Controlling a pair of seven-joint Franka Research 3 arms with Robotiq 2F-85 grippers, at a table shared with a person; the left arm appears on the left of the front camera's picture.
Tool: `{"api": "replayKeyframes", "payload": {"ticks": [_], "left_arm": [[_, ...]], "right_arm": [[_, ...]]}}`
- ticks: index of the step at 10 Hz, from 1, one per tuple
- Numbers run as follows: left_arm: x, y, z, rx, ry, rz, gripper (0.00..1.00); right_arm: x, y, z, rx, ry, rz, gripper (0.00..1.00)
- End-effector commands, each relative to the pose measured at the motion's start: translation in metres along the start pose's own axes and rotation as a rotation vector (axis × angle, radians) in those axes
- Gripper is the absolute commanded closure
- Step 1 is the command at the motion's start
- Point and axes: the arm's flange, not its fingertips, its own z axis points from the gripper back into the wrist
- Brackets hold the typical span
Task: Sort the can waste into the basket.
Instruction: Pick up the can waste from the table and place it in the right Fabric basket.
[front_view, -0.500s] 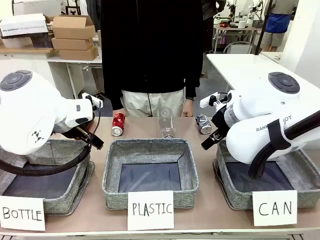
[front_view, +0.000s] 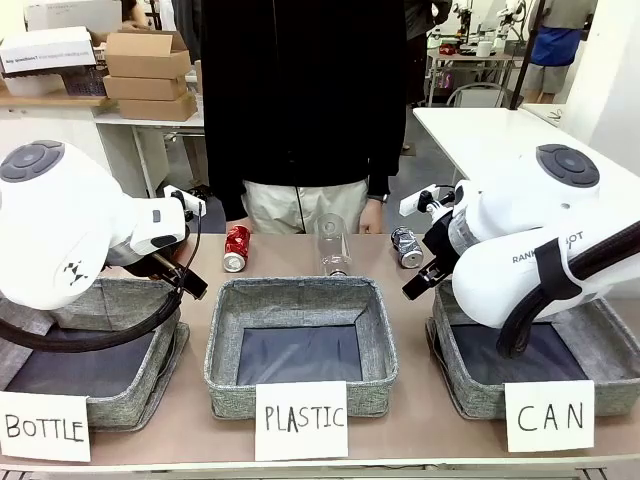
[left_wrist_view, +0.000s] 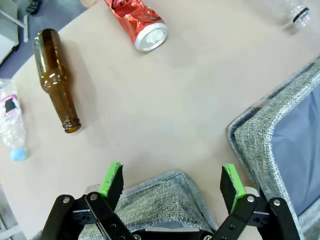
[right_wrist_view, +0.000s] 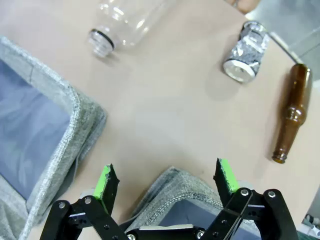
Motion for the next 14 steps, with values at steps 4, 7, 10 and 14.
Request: {"api": "replayKeyframes", "payload": {"ticks": [4, 7, 10, 14], "left_arm": [[0.0, 0.0, 0.0, 0.0, 0.0, 0.0, 0.0], [0.017, 0.009, 0.036, -0.02, -0.043, 0.019, 0.0], [0.032, 0.02, 0.189, -0.063, -0.026, 0.35, 0.0], [-0.039, -0.027, 0.212, -0.415, 0.11, 0.18, 0.0]], "right_arm": [[0.0, 0.0, 0.0, 0.0, 0.0, -0.001, 0.0], [0.009, -0.008, 0.032, 0.053, -0.089, 0.035, 0.0], [-0.013, -0.027, 0.185, 0.176, -0.239, 0.019, 0.0], [-0.061, 0.008, 0.23, 0.122, -0.115, -0.037, 0.0]]}}
